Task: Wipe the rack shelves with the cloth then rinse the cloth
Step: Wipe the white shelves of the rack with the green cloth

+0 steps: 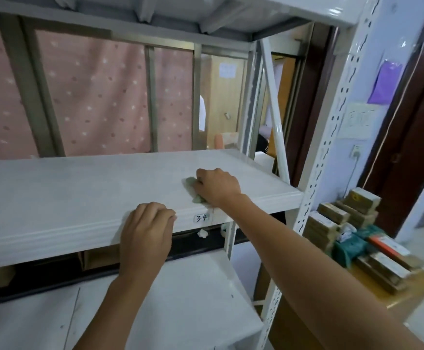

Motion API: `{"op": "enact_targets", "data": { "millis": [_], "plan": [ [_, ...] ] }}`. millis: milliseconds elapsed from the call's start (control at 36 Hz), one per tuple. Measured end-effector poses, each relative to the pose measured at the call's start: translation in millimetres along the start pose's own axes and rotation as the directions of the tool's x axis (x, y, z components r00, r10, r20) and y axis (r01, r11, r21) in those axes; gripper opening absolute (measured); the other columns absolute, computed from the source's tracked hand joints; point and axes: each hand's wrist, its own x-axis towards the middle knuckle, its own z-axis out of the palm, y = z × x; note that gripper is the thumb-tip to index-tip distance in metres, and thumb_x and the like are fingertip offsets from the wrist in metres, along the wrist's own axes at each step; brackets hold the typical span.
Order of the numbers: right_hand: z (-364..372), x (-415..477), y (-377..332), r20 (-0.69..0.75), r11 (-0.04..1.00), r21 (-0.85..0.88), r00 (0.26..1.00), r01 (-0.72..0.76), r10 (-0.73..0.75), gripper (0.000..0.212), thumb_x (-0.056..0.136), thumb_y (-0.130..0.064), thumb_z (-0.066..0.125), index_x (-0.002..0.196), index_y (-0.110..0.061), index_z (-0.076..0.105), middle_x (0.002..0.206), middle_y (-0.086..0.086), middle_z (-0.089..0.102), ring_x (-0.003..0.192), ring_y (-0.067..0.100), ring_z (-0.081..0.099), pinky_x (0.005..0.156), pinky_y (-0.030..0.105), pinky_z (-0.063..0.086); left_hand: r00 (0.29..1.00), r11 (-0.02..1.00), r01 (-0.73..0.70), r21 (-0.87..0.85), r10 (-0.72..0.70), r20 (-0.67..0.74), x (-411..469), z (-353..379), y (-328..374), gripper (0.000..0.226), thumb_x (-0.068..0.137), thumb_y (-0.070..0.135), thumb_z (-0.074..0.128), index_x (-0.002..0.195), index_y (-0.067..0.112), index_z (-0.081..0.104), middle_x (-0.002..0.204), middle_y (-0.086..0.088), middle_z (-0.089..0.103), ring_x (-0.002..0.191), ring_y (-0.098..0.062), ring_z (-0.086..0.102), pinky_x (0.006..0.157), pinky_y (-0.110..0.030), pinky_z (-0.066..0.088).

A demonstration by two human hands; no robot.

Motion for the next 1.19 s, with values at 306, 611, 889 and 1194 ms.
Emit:
{"op": "enact_targets", "data": {
  "millis": [306, 611, 889, 1194],
  "plan": [
    [-10, -7, 133, -0.019, 0.986, -0.074, 0.989, -0.148, 0.147, 0.032, 0.101, -0.037, 0.034, 0.106, -0.016, 0.057, 0.094, 0.009, 0.060, 0.080, 0.029, 0.051, 0.067, 0.036, 0.042, 0.997, 1.000, -0.024, -0.010, 0.024, 0.070, 14, 38, 43, 0.010, 0.091, 0.008, 0.063, 0.083, 0.010, 0.068, 0.088, -0.005, 0.064, 0.082, -0.029, 0.059, 0.071, -0.037, 0.049],
    [-29, -26, 185, -0.038, 0.923, -0.229, 0.951, -0.308, 0.308, 0.025, 0.100, -0.027, 0.043, 0.111, -0.013, 0.060, 0.086, 0.005, 0.053, 0.079, 0.027, 0.053, 0.066, 0.037, 0.044, 0.986, 0.997, 0.077, 0.017, -0.079, 0.149, 22, 38, 65, 0.013, 0.092, 0.013, 0.060, 0.083, 0.011, 0.070, 0.086, -0.003, 0.064, 0.082, -0.027, 0.058, 0.068, -0.039, 0.050],
    [-36, -32, 183, -0.050, 0.905, -0.246, 0.937, -0.348, 0.347, 0.028, 0.099, -0.034, 0.049, 0.108, -0.010, 0.062, 0.084, 0.005, 0.055, 0.077, 0.025, 0.054, 0.066, 0.036, 0.046, 0.963, 0.996, 0.084, -0.011, -0.078, 0.257, 24, 24, 60, 0.010, 0.087, 0.003, 0.074, 0.085, 0.013, 0.070, 0.088, 0.000, 0.065, 0.082, -0.025, 0.058, 0.066, -0.039, 0.053],
    [-43, -95, 166, -0.067, 0.652, 0.709, 0.896, -0.266, 0.439, 0.035, 0.085, -0.053, 0.068, 0.092, -0.019, 0.069, 0.084, -0.001, 0.067, 0.073, 0.014, 0.063, 0.054, 0.022, 0.047, 0.896, 0.977, 0.198, -0.076, -0.149, 0.419, 34, 15, 92, 0.010, 0.095, 0.022, 0.066, 0.093, 0.015, 0.073, 0.096, 0.003, 0.065, 0.094, -0.023, 0.058, 0.077, -0.038, 0.052]
  ]
}}
